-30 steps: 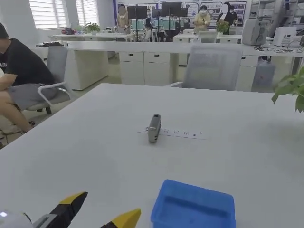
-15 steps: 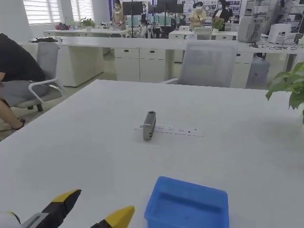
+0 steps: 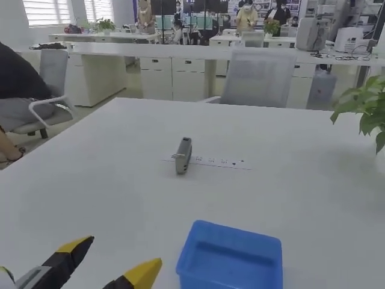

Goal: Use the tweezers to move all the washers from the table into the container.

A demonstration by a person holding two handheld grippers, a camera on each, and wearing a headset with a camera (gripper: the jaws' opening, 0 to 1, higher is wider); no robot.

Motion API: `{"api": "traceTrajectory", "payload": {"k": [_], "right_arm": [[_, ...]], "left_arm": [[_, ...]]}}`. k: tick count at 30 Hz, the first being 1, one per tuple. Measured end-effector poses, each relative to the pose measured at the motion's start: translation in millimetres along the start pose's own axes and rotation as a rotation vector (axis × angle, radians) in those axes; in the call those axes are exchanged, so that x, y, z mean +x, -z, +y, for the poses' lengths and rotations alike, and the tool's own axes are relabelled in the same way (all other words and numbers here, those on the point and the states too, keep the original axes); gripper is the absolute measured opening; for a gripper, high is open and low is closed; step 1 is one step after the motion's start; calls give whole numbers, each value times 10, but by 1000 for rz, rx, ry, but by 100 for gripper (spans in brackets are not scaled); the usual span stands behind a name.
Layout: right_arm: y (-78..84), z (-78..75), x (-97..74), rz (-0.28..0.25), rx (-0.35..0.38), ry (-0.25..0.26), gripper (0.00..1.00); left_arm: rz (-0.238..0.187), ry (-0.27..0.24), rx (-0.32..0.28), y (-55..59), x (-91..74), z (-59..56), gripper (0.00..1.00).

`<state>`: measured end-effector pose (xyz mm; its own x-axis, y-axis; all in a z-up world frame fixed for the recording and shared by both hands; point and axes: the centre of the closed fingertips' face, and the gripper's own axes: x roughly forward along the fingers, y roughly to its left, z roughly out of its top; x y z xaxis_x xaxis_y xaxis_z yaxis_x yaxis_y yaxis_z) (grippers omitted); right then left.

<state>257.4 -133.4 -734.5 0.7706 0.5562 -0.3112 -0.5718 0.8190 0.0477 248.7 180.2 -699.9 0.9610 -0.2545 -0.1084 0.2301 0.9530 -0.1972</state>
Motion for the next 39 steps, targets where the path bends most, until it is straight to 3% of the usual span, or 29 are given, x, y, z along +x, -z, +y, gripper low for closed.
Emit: {"api": "traceTrajectory", "payload": {"k": [12,15,17,18,20,21,22,23,24,25,27,31,36,38,39], "right_arm": [[54,17,4,62,-64,8,68],[31,-36,-38,93,-152,38,65],[-28,36,-4,100,-146,18,63],[-55,76,16,99,-141,12,62],[-52,185,69,115,-153,-24,56],[-4,257,114,144,-187,-51,53],[71,352,169,170,-217,-92,48],[130,392,196,188,-220,-112,44],[208,451,240,211,-208,-135,41],[263,497,266,233,-199,-157,40],[349,567,300,290,-250,-195,37],[409,736,383,314,-263,-271,25],[492,885,458,341,-256,-309,22],[521,936,474,349,-252,-320,22],[528,961,482,350,-249,-324,22]], "left_arm": [[10,21,-28,-7,-21,3,67],[23,48,-12,-10,-16,-37,68],[95,99,-20,84,-15,-119,62],[140,158,-16,150,-8,-195,59],[223,221,12,286,-4,-271,54],[317,255,44,441,-10,-292,51],[379,305,21,560,-16,-364,48],[392,353,3,602,-14,-431,45],[440,411,-20,702,-39,-502,42],[489,432,-20,792,-56,-516,39],[585,492,37,973,-92,-550,34],[672,561,92,1181,-89,-609,27],[806,671,278,1442,-141,-659,14],[842,696,369,1540,-137,-656,10],[854,702,385,1563,-141,-655,9]]}}
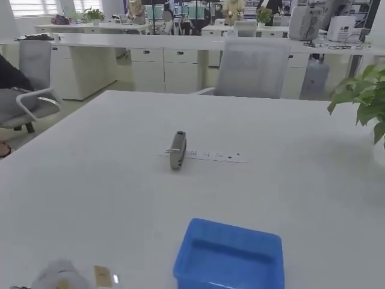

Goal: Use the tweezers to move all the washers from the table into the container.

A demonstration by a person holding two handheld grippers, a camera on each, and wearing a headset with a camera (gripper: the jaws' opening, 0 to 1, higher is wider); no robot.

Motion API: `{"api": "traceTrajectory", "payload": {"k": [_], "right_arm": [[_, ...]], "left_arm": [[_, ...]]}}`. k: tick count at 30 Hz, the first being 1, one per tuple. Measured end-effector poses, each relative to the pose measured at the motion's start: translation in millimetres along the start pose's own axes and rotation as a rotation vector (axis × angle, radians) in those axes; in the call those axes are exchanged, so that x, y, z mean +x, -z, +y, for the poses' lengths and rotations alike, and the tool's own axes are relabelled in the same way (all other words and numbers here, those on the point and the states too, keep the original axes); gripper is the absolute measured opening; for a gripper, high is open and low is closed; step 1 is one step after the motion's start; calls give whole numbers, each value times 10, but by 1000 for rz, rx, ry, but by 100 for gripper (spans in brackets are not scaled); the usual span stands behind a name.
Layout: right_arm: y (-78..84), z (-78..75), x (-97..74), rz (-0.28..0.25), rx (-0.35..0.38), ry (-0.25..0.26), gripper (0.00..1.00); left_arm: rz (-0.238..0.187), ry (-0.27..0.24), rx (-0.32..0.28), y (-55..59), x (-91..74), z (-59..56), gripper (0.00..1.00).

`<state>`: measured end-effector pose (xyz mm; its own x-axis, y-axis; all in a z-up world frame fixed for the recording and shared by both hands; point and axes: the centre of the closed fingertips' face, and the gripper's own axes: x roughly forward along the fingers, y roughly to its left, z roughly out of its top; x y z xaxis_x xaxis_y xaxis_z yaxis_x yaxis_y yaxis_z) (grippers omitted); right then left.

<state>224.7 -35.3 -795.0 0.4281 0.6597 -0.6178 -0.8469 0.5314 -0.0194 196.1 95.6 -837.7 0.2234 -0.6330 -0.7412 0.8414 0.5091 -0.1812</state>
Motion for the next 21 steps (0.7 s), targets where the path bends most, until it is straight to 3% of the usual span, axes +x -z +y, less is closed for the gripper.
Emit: {"api": "traceTrajectory", "payload": {"k": [3,6,7,8,9,14,19,21], "right_arm": [[-5,32,26,3,4,-7,21],[10,28,40,8,10,-9,20],[12,32,43,6,16,-12,20],[15,33,46,6,19,-15,20],[19,35,49,7,19,-16,20],[19,22,69,9,15,-16,18],[12,45,88,5,13,-23,17],[24,50,99,9,11,-26,17]], "left_arm": [[91,-6,115,85,102,26,5],[122,-15,214,75,155,23,0],[146,-3,223,98,173,-7,0],[115,13,227,37,186,-37,0],[132,18,208,52,186,-48,0],[146,15,257,39,186,-53,0],[139,24,262,28,146,-68,4],[167,15,299,78,150,-45,6]]}}
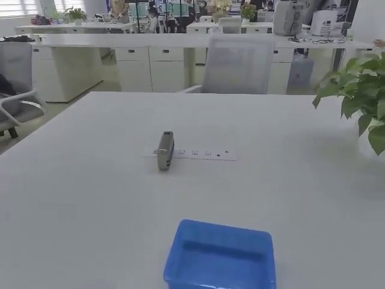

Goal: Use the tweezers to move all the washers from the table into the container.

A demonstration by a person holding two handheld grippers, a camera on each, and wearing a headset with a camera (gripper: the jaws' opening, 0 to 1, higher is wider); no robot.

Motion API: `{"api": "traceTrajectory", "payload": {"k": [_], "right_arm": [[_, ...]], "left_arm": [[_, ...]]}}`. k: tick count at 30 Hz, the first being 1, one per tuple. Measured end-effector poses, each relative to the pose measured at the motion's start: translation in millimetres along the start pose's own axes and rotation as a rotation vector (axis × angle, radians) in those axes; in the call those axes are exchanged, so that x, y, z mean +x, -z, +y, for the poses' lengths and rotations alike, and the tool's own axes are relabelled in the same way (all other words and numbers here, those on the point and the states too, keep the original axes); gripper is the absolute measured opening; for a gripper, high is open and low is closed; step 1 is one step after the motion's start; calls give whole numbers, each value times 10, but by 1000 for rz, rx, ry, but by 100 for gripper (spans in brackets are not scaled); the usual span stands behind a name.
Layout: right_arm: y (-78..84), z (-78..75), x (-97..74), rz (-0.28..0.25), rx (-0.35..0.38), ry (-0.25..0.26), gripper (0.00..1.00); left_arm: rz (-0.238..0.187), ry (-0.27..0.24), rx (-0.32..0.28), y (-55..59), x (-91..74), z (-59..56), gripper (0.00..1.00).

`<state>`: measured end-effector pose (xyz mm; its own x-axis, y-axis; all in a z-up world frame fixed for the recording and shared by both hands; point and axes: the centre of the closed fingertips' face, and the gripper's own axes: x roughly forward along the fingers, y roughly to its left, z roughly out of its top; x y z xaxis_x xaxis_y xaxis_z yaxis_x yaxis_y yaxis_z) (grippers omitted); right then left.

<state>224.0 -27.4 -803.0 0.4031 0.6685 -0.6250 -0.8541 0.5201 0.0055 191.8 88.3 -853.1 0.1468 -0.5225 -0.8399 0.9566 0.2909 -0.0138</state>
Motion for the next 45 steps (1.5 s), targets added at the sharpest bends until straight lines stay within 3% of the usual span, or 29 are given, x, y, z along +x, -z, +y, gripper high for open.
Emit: {"api": "traceTrajectory", "payload": {"k": [5,9,12,16,21,23,26,31,34,36,40,45], "right_arm": [[4,0,30,4,-6,-7,17],[52,10,66,30,0,-12,15],[118,29,92,62,-16,-21,13],[130,88,110,66,-19,-54,14],[155,212,166,89,-70,-111,14],[189,241,192,113,-83,-115,14],[253,311,227,146,-113,-141,15],[232,443,260,141,-161,-194,19],[180,566,309,125,-221,-243,23],[181,612,351,133,-261,-259,22],[142,641,432,117,-271,-285,18],[-29,733,510,44,-252,-343,12]], "left_arm": [[2,4,11,-25,66,9,4],[56,18,133,24,135,-16,0],[48,15,127,-8,133,-20,0],[51,11,126,-5,130,-29,0],[58,32,135,-10,107,-140,0],[32,34,154,-64,43,-194,0],[-15,-2,120,-178,-90,-186,0],[-115,-44,122,-445,-403,-213,0],[-203,-22,121,-642,-560,-283,0],[-210,-19,134,-690,-615,-309,0],[-190,-28,174,-740,-640,-329,0],[-198,-12,192,-811,-645,-353,0]]}}
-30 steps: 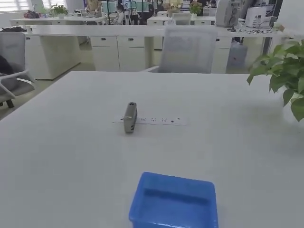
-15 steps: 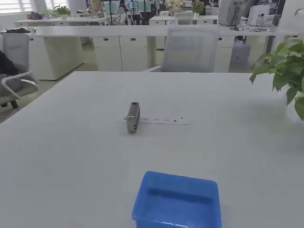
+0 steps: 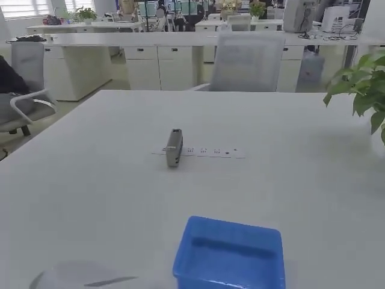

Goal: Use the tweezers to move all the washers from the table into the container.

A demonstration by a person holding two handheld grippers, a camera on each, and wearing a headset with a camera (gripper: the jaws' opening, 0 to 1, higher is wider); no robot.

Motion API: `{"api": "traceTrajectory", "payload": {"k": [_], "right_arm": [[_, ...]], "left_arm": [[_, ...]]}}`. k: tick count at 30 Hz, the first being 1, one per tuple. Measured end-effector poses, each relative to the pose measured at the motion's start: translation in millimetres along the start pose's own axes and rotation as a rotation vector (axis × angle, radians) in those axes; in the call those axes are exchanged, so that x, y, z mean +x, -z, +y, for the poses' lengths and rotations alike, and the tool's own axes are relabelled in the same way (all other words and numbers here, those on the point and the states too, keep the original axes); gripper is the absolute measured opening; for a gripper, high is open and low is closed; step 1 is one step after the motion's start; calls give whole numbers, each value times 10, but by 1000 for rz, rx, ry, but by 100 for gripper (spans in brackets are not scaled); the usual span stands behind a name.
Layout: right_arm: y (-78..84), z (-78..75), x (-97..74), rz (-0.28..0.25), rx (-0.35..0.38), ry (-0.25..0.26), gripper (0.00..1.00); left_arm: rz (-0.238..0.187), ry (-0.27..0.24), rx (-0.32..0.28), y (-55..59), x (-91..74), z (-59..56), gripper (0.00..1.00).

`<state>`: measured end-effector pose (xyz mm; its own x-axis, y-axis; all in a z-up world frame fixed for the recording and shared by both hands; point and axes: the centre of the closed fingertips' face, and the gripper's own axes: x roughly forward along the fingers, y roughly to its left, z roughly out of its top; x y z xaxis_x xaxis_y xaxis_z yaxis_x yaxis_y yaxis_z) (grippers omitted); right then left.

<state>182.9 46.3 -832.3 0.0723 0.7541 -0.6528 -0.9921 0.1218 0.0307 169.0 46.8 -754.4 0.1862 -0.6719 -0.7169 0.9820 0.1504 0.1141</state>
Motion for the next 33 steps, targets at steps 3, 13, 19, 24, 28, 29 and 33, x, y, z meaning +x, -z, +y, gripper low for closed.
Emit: {"api": "traceTrajectory", "payload": {"k": [3,13,19,24,28,29,33], "right_arm": [[-27,-23,27,-1,-29,5,8],[-128,-174,71,-66,56,31,8],[-117,-183,86,-83,109,20,8],[-126,-191,87,-84,105,26,8],[-149,-183,87,-92,100,23,8],[-149,-179,93,-92,102,21,8],[-128,-179,124,-76,87,21,8]], "left_arm": [[16,-9,20,-3,2,39,0],[29,-44,11,-38,-5,218,0],[40,-29,16,-67,24,250,0],[48,-27,38,-85,33,270,0],[44,-25,43,-108,23,267,0],[46,-22,45,-103,24,262,0],[30,-13,28,-90,48,270,0]]}}
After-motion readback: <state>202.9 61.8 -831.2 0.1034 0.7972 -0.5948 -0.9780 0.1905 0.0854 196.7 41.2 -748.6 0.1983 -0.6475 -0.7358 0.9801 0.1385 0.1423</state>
